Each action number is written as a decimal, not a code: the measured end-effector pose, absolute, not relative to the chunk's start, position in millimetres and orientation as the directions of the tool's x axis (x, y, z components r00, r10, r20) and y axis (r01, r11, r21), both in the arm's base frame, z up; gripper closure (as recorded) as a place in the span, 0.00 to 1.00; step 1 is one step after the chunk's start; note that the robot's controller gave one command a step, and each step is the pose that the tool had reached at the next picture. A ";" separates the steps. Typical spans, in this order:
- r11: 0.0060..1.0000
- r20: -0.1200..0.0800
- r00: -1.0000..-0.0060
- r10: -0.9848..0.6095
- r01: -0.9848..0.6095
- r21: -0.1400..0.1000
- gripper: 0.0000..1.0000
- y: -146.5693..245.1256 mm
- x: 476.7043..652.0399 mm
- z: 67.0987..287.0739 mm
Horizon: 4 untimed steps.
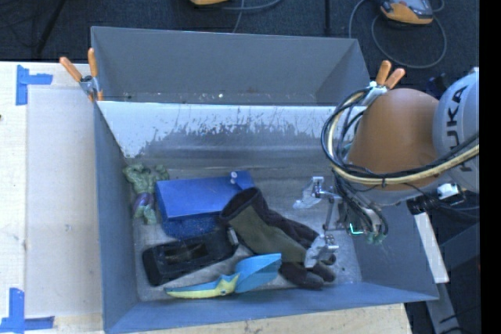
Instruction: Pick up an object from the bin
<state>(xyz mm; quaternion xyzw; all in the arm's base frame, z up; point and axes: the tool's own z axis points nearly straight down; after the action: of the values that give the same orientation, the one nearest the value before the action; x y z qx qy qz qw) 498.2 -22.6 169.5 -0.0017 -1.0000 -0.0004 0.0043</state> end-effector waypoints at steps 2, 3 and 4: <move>0.993 -0.017 -0.993 0.121 0.121 0.003 1.00 -19.6 509.6 81.3; 0.993 -0.017 -0.993 0.121 0.121 0.002 1.00 -19.6 509.6 81.3; 0.994 0.005 -0.994 0.113 0.113 0.000 1.00 -18.9 508.0 103.6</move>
Offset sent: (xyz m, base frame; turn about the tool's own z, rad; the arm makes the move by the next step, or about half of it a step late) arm 0.0036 0.0035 -0.0995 0.1176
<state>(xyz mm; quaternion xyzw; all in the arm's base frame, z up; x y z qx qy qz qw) 508.0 -18.9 103.6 -0.0568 -0.9984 -0.0001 0.0023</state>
